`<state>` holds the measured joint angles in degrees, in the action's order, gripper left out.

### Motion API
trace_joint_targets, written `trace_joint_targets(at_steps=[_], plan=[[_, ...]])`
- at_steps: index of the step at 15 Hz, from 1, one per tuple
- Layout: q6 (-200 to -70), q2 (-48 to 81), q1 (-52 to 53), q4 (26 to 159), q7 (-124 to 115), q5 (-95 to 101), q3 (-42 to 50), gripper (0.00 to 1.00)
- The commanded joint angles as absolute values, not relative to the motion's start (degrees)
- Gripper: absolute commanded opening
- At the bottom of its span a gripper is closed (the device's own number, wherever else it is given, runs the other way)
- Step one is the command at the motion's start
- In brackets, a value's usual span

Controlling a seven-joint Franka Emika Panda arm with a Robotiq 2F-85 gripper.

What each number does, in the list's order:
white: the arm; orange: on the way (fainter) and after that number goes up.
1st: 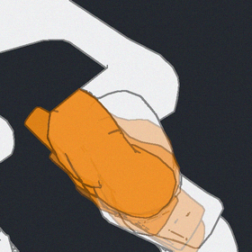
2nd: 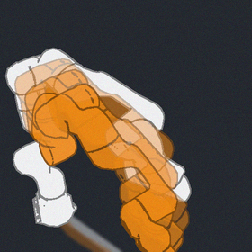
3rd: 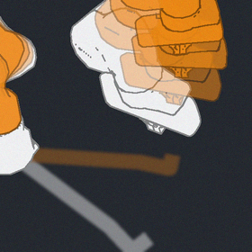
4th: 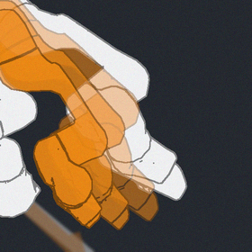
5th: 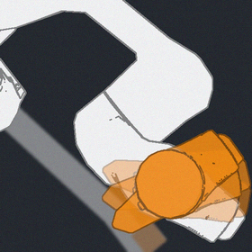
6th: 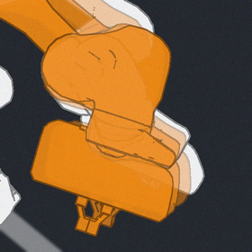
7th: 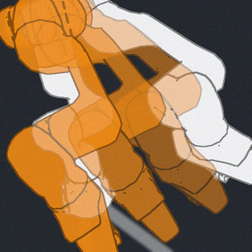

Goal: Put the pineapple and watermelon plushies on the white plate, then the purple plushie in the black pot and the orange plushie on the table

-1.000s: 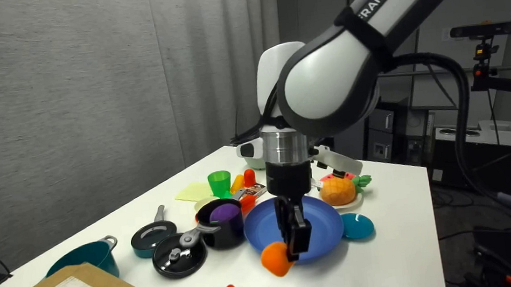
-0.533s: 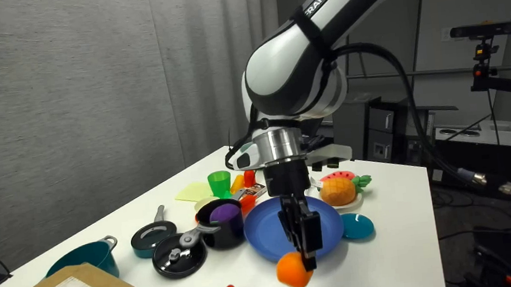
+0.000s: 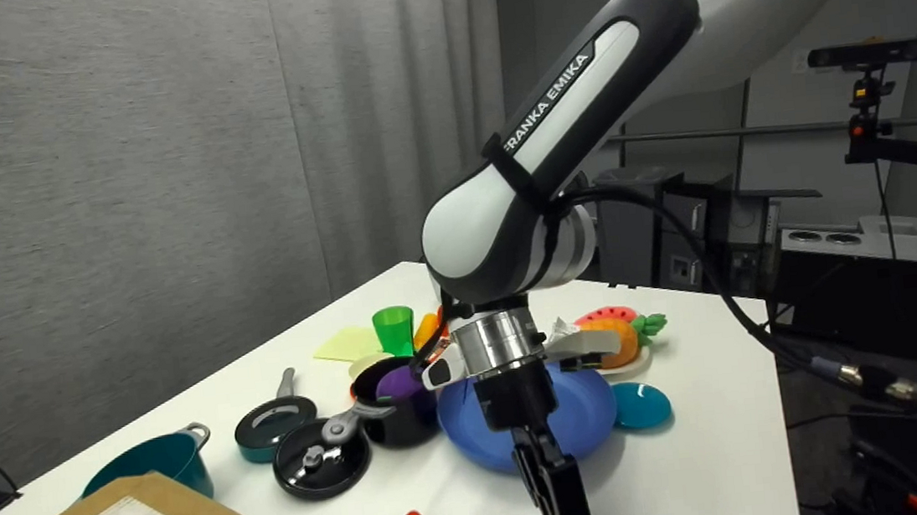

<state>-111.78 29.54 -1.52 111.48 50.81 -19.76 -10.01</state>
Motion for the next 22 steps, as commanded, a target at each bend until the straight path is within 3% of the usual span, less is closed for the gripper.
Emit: trace_joint_targets(at_steps=[1, 11, 12, 13, 14, 22], plan=[[-107.9, 30.0, -1.1, 109.6, 50.9, -16.7, -10.0, 0.03], [-112.4, 27.9, 3.3, 112.9, 47.4, -6.6, -10.2, 0.03], [-112.2, 27.8, 3.3, 113.0, 46.8, -6.6, -10.2, 0.08], [-112.4, 27.8, 3.4, 113.0, 46.0, -6.7, -10.1, 0.36], [-112.6, 27.8, 3.4, 113.0, 45.2, -6.6, -10.0, 0.37], [-119.1, 23.3, 1.1, 113.8, 38.4, -8.3, -8.2, 0.96]])
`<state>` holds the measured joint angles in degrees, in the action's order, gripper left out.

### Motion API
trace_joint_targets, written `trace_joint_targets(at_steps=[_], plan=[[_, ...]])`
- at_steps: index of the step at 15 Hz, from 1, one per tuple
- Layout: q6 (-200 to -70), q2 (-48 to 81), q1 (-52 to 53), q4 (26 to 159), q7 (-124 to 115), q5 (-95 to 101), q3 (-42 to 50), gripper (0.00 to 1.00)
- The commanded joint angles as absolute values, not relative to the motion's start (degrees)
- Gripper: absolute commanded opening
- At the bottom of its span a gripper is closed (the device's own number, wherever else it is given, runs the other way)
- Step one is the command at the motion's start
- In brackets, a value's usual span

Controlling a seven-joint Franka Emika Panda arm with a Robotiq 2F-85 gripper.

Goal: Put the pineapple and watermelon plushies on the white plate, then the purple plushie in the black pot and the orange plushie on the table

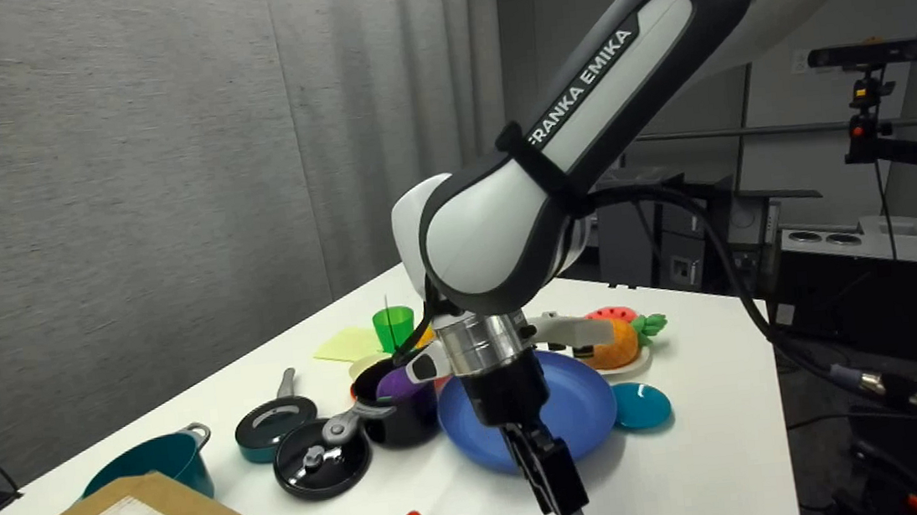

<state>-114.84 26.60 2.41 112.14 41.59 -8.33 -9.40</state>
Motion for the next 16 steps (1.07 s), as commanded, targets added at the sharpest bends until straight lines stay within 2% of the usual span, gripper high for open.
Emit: trace_joint_targets(at_steps=[1, 7, 13, 14, 16], plan=[[-120.5, 23.3, 1.0, 113.2, 36.3, -8.2, -7.7, 1.0], [-127.3, 19.7, 0.6, 113.8, 22.0, -2.9, -2.9, 1.0], [-125.5, 15.9, 3.5, 115.4, 0.3, 11.1, 1.4, 1.0], [-125.8, 18.9, 1.3, 113.0, 6.5, 8.1, -0.3, 1.0], [-125.8, 17.9, 2.0, 113.7, 2.5, 9.8, 0.1, 1.0]])
